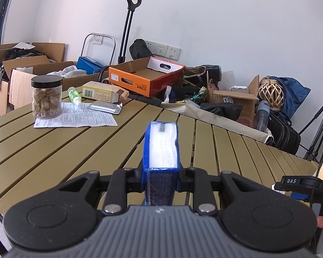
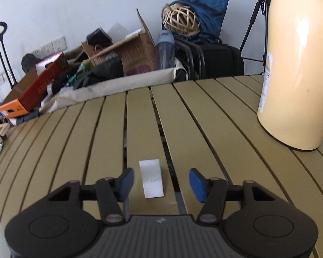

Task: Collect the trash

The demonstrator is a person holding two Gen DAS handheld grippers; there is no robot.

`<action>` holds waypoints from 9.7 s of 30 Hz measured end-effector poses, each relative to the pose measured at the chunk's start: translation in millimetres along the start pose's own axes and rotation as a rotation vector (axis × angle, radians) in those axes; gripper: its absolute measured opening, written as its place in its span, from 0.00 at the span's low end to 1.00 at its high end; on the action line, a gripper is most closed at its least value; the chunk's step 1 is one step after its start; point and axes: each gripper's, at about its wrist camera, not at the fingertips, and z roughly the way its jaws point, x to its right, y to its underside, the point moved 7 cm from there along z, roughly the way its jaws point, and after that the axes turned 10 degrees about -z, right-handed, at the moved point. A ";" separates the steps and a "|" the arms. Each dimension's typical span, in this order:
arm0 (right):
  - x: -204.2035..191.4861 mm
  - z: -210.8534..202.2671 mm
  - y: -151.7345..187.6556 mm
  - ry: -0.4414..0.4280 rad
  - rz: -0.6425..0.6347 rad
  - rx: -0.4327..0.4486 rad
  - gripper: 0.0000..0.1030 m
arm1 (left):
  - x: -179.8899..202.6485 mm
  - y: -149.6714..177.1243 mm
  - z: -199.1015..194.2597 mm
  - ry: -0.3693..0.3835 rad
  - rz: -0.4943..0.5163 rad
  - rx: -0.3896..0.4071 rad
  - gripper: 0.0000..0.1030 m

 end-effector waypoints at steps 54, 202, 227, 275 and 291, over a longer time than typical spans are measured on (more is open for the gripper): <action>32.0 -271.9 99.8 -0.178 -0.100 0.229 0.17 | 7.4 68.5 -188.4 0.092 0.122 -0.012 0.23; 17.4 -152.3 345.4 -0.187 -0.146 -0.271 0.18 | -87.8 256.2 -67.6 -0.162 0.180 -0.559 1.00; -68.0 -120.3 339.2 -0.142 -0.249 -0.314 0.88 | -175.5 238.5 -73.2 -0.226 0.069 -0.584 1.00; 11.4 -389.1 327.0 -0.274 -0.282 0.000 1.00 | -66.6 200.5 -306.8 0.063 0.235 -0.216 1.00; 24.4 -424.9 327.8 -0.257 -0.242 0.011 1.00 | -66.9 208.3 -345.8 0.087 0.250 -0.222 1.00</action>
